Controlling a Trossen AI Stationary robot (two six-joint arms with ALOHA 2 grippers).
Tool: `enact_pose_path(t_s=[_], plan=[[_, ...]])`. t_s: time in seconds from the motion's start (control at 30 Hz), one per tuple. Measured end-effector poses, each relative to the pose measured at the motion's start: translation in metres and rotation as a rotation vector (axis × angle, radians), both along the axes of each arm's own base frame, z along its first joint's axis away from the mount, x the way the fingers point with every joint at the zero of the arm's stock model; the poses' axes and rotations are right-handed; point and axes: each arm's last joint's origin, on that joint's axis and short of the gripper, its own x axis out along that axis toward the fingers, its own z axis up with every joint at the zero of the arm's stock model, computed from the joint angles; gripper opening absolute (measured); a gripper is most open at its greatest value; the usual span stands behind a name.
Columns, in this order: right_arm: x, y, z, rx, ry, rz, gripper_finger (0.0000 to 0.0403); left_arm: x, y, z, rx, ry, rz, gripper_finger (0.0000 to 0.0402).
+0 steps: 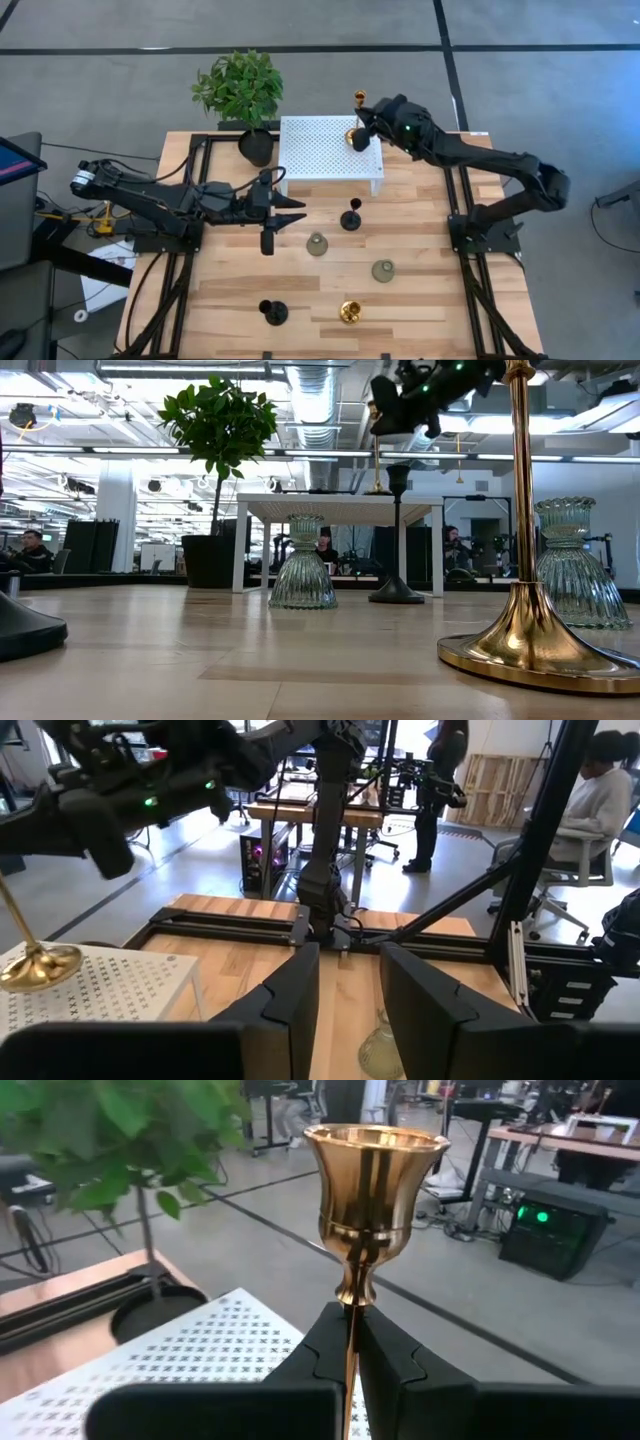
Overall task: Pick & Place candle stick holders
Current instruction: Put the top gold candle holder on the shelf
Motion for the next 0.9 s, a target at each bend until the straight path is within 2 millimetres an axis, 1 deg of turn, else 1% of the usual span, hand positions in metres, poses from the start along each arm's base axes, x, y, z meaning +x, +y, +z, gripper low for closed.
enact_pose_path(t_s=[0.17, 0.53, 0.7, 0.9], plan=[[0.004, -0.013, -0.010, 0.011, 0.020, -0.033, 0.0000, 0.000, 0.000, 0.000, 0.000, 0.000, 0.000, 0.0108], [-0.009, -0.036, -0.009, 0.002, -0.001, -0.109, 0.0000, 0.000, 0.000, 0.000, 0.001, 0.002, 0.000, 0.0108], [-0.013, -0.041, -0.010, 0.011, 0.003, -0.115, 0.0000, 0.000, 0.000, 0.000, 0.001, 0.002, 0.000, 0.0108], [-0.013, -0.042, -0.011, 0.030, 0.003, -0.096, 0.0000, 0.000, 0.000, 0.000, 0.001, 0.003, 0.000, 0.0108]])
